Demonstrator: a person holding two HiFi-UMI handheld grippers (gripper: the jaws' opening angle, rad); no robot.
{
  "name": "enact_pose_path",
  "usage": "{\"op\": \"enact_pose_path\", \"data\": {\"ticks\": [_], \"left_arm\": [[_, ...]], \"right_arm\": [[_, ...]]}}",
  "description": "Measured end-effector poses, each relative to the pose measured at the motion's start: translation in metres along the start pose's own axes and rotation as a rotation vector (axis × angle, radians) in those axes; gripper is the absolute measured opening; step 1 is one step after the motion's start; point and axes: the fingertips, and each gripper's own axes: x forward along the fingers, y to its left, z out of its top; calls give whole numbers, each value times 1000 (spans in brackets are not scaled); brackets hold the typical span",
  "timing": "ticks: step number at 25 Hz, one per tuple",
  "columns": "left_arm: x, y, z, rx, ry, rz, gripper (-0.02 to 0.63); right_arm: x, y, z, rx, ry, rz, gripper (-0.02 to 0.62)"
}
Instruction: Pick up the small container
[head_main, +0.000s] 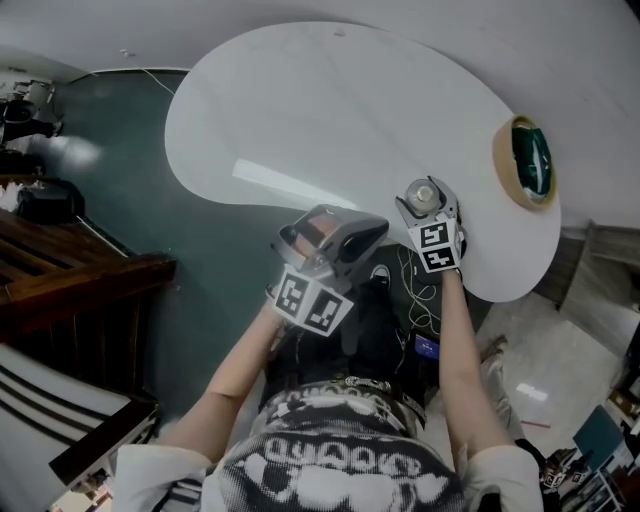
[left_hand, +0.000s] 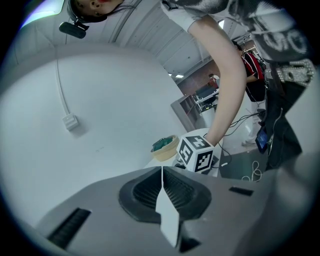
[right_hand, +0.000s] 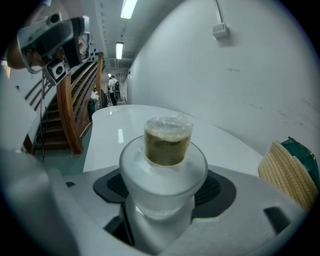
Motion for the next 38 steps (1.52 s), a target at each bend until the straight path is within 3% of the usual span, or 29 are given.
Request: {"op": "enact_pose_path", "data": {"ticks": [22,33,38], "left_arm": [[-27,5,1,22,-28,17,6],[-32,2,-1,36,-65,-5,6],[-50,1,-2,45,-85,-9,6]], "right_arm": [[-59,7,87,-48,-182,-89,345],[-96,18,101,-27,-230,-143,345],[-111,44,105,-9,-233,-157,345]]}}
